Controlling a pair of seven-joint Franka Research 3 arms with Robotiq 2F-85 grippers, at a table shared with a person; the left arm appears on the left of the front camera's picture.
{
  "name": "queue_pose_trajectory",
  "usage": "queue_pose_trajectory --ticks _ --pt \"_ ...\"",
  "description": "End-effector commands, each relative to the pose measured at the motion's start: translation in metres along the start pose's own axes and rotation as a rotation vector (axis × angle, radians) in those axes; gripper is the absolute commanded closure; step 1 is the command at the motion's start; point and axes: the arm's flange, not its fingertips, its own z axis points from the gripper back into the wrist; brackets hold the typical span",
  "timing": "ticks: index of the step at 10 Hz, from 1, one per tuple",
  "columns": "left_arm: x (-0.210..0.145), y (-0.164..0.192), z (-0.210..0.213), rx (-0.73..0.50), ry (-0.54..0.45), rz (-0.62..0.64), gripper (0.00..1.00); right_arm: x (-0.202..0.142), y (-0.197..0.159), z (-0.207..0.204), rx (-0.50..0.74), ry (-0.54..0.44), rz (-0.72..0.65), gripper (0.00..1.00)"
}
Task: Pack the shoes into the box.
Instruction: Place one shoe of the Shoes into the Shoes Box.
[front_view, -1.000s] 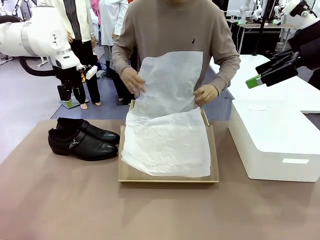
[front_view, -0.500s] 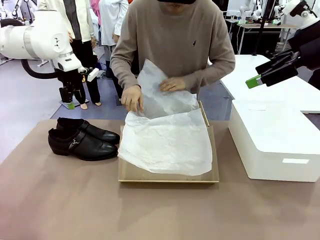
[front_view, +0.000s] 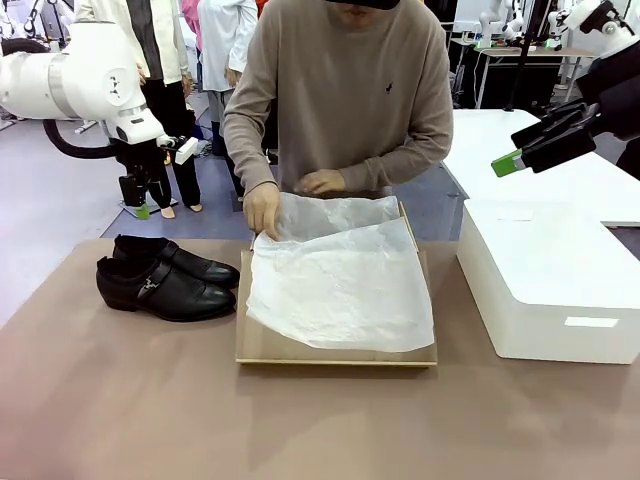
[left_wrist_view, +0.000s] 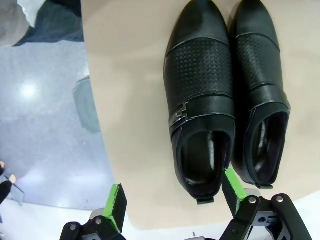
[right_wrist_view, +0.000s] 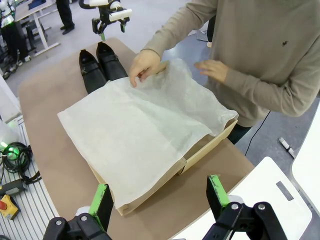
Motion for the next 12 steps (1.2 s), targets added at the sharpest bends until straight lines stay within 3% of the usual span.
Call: queue_pose_trajectory --ticks 1,9,12 --pt "-0.005 0.002 -0.011 -0.024 -0.005 0.017 0.0 0.0 0.0 -0.001 0.012 -0.014 -0.001 0.0" --pt "-0.017 0.008 -0.044 -0.156 -0.01 0.149 0.0 0.0 0.0 -0.001 0.012 -0.014 -0.001 0.0" --pt "-0.016 0.018 -0.054 -0.092 0.014 0.151 0.0 0.0 0.0 -0.001 0.012 -0.014 -0.001 0.0"
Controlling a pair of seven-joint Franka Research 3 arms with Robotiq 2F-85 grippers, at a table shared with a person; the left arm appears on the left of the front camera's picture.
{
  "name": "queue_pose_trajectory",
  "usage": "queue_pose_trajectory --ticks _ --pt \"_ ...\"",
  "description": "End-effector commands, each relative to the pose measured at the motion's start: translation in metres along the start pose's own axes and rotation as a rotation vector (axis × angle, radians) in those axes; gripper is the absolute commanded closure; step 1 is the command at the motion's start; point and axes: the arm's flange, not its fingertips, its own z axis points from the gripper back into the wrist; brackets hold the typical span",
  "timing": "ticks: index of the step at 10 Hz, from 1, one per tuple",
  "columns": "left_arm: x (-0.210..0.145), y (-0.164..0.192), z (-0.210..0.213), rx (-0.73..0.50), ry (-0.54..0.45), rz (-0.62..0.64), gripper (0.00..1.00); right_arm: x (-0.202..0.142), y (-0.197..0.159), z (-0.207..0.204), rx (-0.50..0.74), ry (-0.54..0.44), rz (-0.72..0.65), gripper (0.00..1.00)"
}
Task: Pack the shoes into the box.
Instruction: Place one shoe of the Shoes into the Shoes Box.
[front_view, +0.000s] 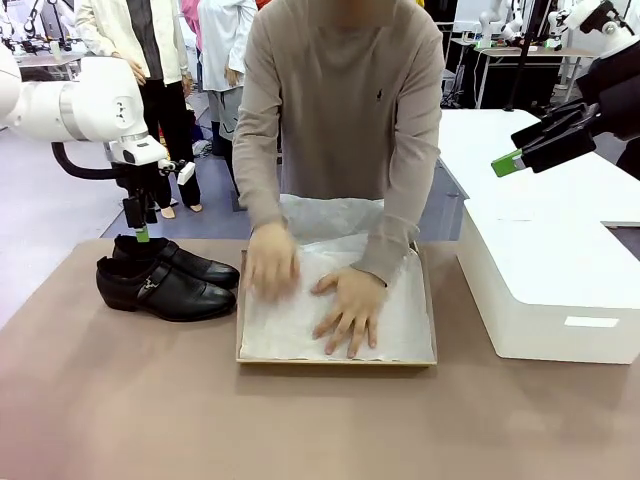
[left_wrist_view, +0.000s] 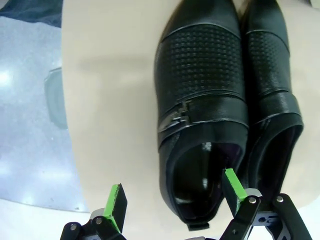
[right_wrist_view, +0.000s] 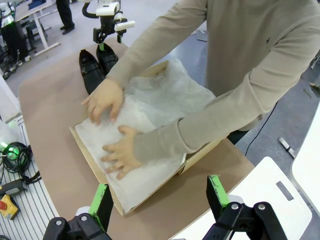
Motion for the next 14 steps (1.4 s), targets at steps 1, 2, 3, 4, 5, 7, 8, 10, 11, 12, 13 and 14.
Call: queue_pose_trajectory --ticks 1,2,3,4,5,7,8,10,11,12,13,14 --pt "0.002 0.01 -0.001 0.029 0.016 0.012 0.0 0.0 0.0 -0.001 0.012 -0.014 -0.001 0.0" --pt "0.001 0.012 -0.003 0.035 0.024 0.011 0.0 0.0 0.0 -0.001 0.012 -0.014 -0.001 0.0" --pt "0.001 0.015 -0.004 0.042 0.032 0.004 0.0 0.0 0.0 -0.001 0.012 -0.014 -0.001 0.0" --pt "0.0 0.018 -0.005 0.046 0.04 -0.004 0.0 0.0 0.0 -0.001 0.012 -0.014 -0.001 0.0" --pt "0.001 0.02 -0.006 0.056 0.046 -0.011 0.0 0.0 0.0 -0.001 0.012 -0.014 -0.001 0.0" --pt "0.0 0.023 -0.012 0.052 0.049 -0.008 0.0 0.0 0.0 -0.001 0.012 -0.014 -0.001 0.0" --pt "-0.001 0.025 -0.016 0.057 0.049 -0.013 0.0 0.0 0.0 -0.001 0.012 -0.014 -0.001 0.0" --pt "0.0 0.026 -0.021 0.036 0.042 -0.019 0.0 0.0 0.0 -0.001 0.012 -0.014 -0.001 0.0" --pt "0.001 0.026 -0.024 0.014 0.04 -0.019 0.0 0.0 0.0 -0.001 0.012 -0.014 -0.001 0.0" --pt "0.001 0.027 -0.027 0.014 0.04 -0.018 0.0 0.0 0.0 -0.001 0.012 -0.014 -0.001 0.0" --pt "0.001 0.028 -0.03 0.015 0.046 -0.023 0.0 0.0 0.0 -0.001 0.012 -0.014 -0.001 0.0" --pt "0.002 0.029 -0.034 0.003 0.046 -0.032 0.0 0.0 0.0 -0.001 0.012 -0.014 -0.001 0.0"
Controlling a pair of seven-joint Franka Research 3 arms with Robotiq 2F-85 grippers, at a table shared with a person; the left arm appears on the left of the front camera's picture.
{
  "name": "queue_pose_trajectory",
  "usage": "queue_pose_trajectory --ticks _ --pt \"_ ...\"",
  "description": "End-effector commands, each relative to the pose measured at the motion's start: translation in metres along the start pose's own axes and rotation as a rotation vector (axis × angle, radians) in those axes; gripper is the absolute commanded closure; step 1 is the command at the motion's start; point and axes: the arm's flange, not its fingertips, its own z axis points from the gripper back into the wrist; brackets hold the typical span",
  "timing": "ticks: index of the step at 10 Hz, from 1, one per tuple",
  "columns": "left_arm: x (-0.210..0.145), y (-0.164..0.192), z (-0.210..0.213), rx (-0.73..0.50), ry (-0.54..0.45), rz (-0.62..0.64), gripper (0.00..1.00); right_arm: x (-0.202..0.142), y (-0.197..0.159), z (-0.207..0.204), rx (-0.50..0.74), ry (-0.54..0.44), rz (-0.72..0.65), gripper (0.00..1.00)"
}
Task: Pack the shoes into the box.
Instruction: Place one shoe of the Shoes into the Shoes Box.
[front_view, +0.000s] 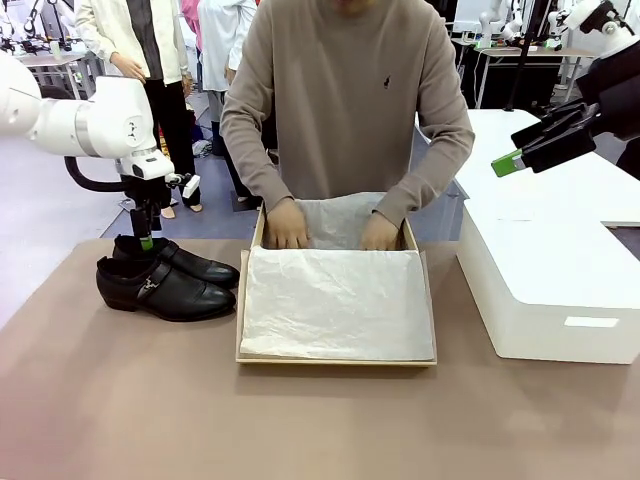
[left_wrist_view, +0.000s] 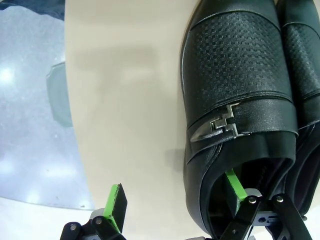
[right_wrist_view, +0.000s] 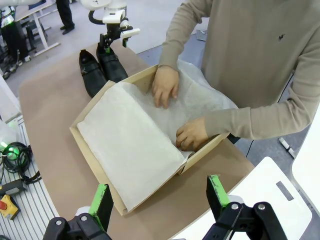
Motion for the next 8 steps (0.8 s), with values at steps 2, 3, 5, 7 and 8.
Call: queue_pose_trajectory --ticks 2,3,5,7,8 --pt "0.0001 0.0059 -0.0042 -0.044 0.01 -0.013 0.0 -0.0001 -0.0001 -0.0007 0.012 -0.014 -0.001 0.0" --pt "0.0006 0.0055 -0.0049 -0.057 0.015 -0.015 0.0 -0.0001 -0.0001 -0.0007 0.012 -0.014 -0.001 0.0" --pt "0.0023 0.0059 -0.0058 -0.063 0.022 -0.022 0.0 -0.0001 -0.0001 -0.0007 0.012 -0.014 -0.001 0.0" --pt "0.003 0.0058 -0.0074 -0.072 0.021 -0.033 0.19 -0.0001 -0.0001 -0.0007 0.012 -0.014 -0.001 0.0" --pt "0.0028 0.0057 -0.0073 -0.072 0.017 -0.03 0.39 -0.0001 -0.0001 -0.0007 0.012 -0.014 -0.001 0.0"
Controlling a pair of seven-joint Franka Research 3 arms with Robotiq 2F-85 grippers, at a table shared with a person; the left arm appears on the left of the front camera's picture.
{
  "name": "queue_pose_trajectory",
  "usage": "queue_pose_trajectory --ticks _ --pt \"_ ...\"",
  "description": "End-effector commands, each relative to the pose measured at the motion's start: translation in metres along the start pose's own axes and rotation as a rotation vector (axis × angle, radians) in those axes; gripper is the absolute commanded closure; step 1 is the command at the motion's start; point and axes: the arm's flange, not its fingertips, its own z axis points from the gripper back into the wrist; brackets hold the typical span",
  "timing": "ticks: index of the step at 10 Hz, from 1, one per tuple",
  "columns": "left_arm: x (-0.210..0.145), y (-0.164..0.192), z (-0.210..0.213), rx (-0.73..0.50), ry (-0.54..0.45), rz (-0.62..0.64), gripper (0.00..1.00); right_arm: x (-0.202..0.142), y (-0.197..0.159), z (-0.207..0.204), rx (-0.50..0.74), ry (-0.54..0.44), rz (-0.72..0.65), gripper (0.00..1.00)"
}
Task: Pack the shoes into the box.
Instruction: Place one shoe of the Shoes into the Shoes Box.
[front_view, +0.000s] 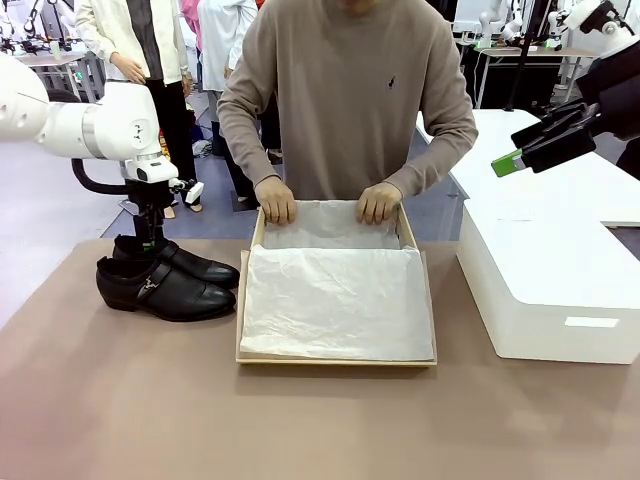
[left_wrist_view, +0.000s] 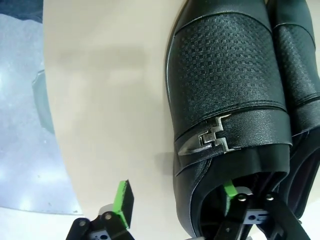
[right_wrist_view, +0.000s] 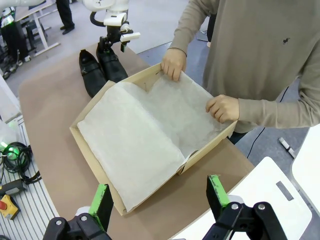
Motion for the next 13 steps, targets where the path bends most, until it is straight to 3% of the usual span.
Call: queue_pose_trajectory --ticks 1,3,4,12,13 --pt "-0.004 0.005 0.003 0.0 0.011 -0.014 0.58 0.0 0.0 -0.001 0.012 -0.014 -0.001 0.0" --pt "-0.004 0.004 0.004 -0.008 0.014 -0.015 0.96 0.0 0.0 -0.001 0.012 -0.014 -0.001 0.0" --pt "-0.005 0.003 0.004 -0.008 0.015 -0.016 1.0 0.0 0.0 -0.001 0.012 -0.014 -0.001 0.0" --pt "-0.004 -0.005 0.008 0.012 0.044 -0.006 1.0 0.0 0.0 -0.001 0.012 -0.014 -0.001 0.0" --pt "-0.007 -0.008 0.013 0.061 0.027 -0.002 1.0 0.0 0.0 -0.001 0.012 -0.014 -0.001 0.0"
